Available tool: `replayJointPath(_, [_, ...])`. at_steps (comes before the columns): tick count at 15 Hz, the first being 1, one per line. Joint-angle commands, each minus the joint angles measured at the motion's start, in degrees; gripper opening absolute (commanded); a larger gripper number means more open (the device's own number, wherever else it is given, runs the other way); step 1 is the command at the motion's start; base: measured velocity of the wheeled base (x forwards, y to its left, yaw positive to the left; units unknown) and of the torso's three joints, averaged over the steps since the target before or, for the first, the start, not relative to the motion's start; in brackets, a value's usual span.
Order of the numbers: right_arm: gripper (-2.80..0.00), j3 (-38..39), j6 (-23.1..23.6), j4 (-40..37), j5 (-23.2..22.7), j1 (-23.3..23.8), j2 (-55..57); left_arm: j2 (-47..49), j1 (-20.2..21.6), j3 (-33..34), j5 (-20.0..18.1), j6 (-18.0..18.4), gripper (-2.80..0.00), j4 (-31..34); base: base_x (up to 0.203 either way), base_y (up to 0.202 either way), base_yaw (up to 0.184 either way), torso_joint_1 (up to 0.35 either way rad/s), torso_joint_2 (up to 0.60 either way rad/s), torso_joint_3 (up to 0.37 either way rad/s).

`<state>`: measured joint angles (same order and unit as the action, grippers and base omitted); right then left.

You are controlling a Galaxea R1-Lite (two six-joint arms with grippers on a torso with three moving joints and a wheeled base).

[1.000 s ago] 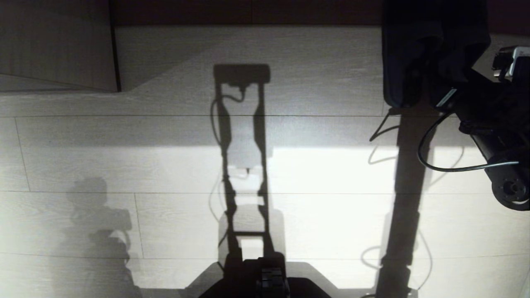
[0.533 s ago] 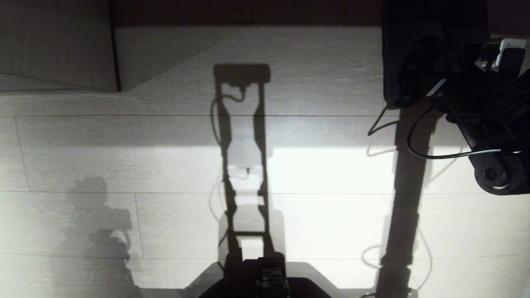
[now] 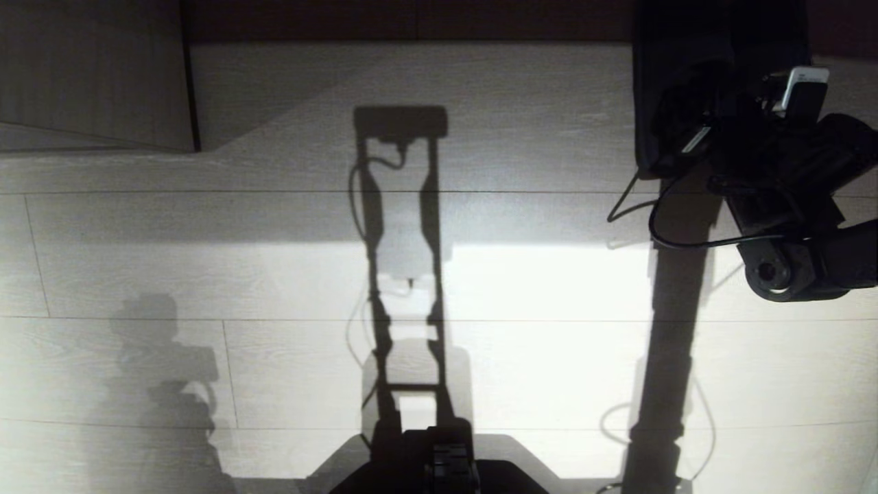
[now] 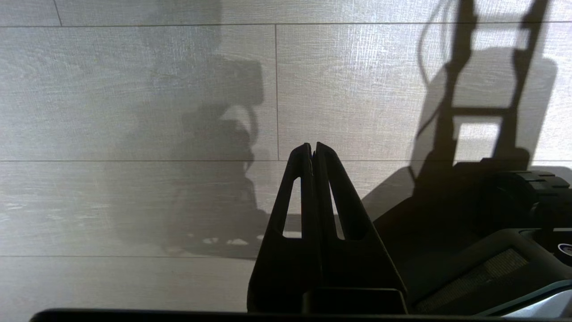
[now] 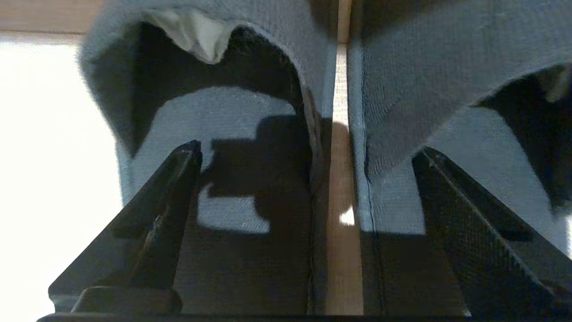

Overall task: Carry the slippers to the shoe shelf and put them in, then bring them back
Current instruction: Pick up the slippers on the floor

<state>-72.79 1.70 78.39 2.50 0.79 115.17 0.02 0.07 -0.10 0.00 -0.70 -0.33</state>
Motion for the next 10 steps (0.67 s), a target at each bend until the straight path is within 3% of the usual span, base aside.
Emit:
replayJointPath(1, [0.00,-3.7,0.8,0.5,0.4,0.0,3.9,0.0,0.0,0.0,0.0,0.0,-2.80,0.0,0.000,0.000,0.000,0.000,0.00,0.000])
replayJointPath(10, [0.00,-12.5,1.5,-0.4,2.2,1.1,6.4,0.0,0.0,0.0,0.0,0.0,-2.80,0.0,0.000,0.000,0.000,0.000,0.00,0.000])
